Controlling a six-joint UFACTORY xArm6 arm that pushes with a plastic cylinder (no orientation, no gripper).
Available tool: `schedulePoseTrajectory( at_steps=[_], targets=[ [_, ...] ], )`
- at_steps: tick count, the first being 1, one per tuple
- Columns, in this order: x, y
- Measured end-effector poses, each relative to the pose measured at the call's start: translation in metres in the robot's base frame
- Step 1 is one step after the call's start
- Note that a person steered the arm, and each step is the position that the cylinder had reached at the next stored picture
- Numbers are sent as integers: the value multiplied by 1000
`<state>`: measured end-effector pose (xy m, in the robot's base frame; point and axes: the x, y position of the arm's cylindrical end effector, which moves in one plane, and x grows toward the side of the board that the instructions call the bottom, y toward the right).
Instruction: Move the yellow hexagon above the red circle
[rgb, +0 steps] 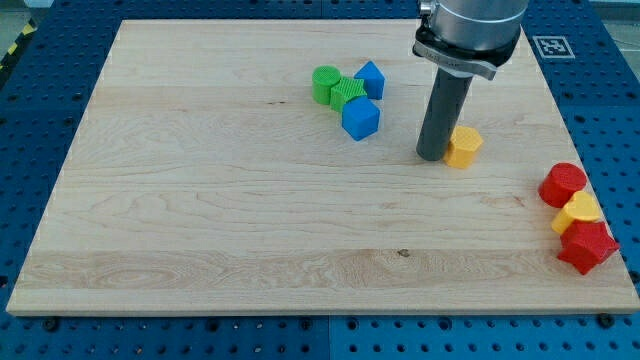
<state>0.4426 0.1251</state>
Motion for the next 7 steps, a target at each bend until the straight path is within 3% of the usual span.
schedulePoseTrajectory(
  at_steps=[6,7],
  targets=[
    [-2,92],
    [-27,92]
  ],
)
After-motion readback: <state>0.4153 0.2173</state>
